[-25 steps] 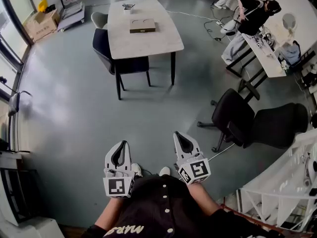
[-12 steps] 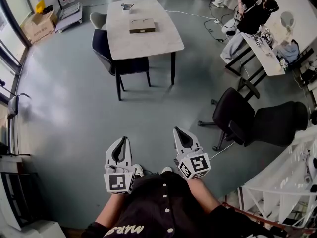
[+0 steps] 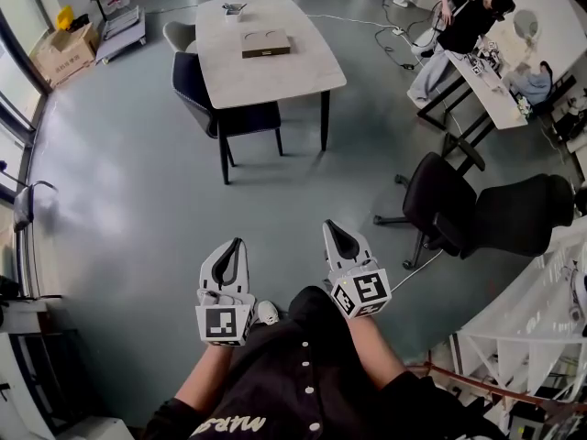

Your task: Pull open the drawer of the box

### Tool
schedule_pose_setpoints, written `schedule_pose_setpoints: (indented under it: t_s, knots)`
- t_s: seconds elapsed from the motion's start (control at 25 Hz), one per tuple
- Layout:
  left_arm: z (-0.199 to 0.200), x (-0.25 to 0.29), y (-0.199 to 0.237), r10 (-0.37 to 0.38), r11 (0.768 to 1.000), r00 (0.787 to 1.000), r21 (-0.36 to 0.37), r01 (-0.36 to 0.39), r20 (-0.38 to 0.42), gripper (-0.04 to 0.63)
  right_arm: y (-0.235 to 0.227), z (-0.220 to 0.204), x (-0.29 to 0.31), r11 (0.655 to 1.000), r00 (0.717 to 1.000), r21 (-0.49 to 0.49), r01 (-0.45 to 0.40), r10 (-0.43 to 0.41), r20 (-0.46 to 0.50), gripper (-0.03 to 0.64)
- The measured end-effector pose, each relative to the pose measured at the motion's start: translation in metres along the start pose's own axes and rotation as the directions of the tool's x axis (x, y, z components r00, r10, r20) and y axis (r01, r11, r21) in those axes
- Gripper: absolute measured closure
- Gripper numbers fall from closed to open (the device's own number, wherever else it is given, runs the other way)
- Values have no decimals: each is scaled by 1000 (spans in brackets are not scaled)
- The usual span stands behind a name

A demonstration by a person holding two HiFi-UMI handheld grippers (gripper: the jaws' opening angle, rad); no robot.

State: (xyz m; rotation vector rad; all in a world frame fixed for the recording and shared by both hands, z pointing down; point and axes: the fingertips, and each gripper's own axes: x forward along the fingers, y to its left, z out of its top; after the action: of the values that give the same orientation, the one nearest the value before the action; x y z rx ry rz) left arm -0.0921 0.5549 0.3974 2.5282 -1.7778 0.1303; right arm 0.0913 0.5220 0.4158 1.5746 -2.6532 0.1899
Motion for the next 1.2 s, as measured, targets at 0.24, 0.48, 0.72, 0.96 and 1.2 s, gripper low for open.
schedule_pose_setpoints:
  t_s: [0.24, 0.48, 0.72, 0.96, 1.2]
  knots:
    - [2, 21, 12, -16, 1000, 1000, 1, 16, 22, 578, -6, -1, 18, 1000, 1000, 8, 18, -18, -6, 620]
    - [5, 56, 29, -4, 1000, 999, -3, 4, 34, 578, -17, 3, 55, 1000, 1000, 8, 12, -12, -1, 620]
    - [7, 112, 45, 9, 1000, 999, -12, -9, 35, 578, -44, 11, 106, 1000, 1000, 11, -12, 12, 18, 620]
    - [14, 176, 56, 11, 1000, 999, -7, -11, 31, 578, -77, 20, 162, 999, 999, 18, -40, 40, 26, 618]
    - [19, 241, 64, 20, 1000, 1000, -2, -20, 12, 578, -119, 26, 213, 998, 998, 36, -57, 57, -1, 618]
